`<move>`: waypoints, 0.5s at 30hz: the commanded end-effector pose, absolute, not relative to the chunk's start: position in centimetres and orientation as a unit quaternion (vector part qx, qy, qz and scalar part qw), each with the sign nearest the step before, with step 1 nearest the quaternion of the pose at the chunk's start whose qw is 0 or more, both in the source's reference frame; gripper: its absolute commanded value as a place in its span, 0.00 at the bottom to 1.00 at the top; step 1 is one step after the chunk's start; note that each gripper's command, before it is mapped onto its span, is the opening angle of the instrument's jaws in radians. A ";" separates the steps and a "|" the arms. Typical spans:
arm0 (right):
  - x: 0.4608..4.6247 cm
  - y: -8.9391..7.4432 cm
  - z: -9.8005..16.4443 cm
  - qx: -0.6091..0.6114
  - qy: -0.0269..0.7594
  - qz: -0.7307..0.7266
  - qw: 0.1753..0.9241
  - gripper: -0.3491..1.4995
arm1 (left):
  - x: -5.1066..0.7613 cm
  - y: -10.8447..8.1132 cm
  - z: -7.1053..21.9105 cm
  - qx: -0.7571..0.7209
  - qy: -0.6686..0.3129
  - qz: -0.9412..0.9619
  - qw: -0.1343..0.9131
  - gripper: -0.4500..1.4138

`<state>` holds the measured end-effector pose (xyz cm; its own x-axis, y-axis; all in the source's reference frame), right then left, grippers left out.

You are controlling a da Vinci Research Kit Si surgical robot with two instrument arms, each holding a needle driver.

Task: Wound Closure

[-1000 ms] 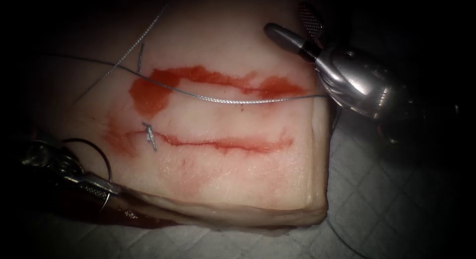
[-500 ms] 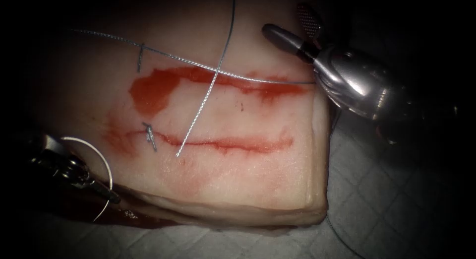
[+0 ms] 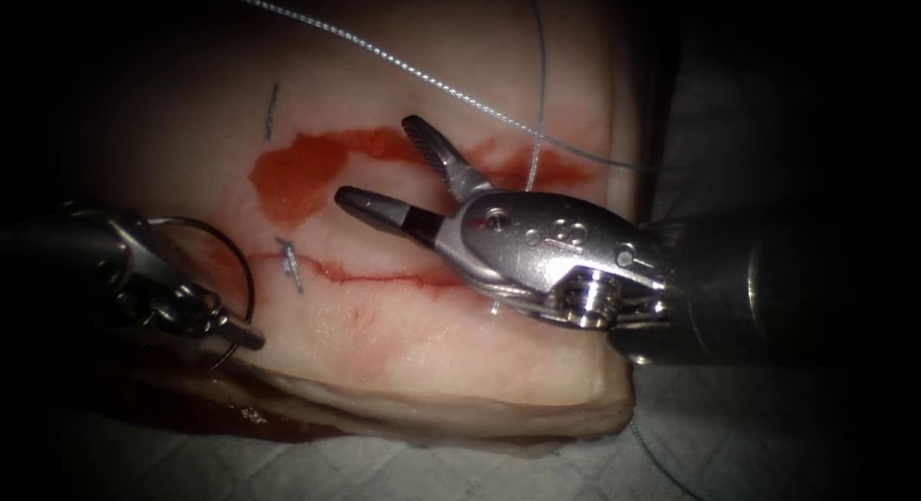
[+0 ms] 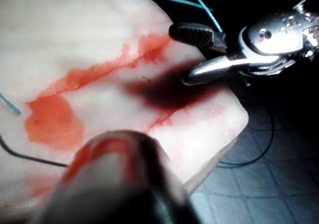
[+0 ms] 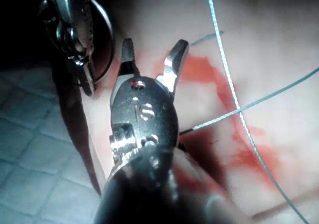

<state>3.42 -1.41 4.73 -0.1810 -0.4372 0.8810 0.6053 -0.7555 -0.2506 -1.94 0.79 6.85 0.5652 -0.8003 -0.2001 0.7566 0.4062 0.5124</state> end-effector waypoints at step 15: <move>3.85 -1.5 5.0 -0.496 -0.133 -0.806 0.296 0.40 | -2.16 0.9 6.9 0.257 -0.018 -0.351 0.900 0.00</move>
<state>3.76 -1.55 5.01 -0.3365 -0.3461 0.8758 0.6086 -0.7896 -0.0782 -2.12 0.89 6.85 0.7531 -0.6411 -0.1478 0.6225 0.6217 0.4755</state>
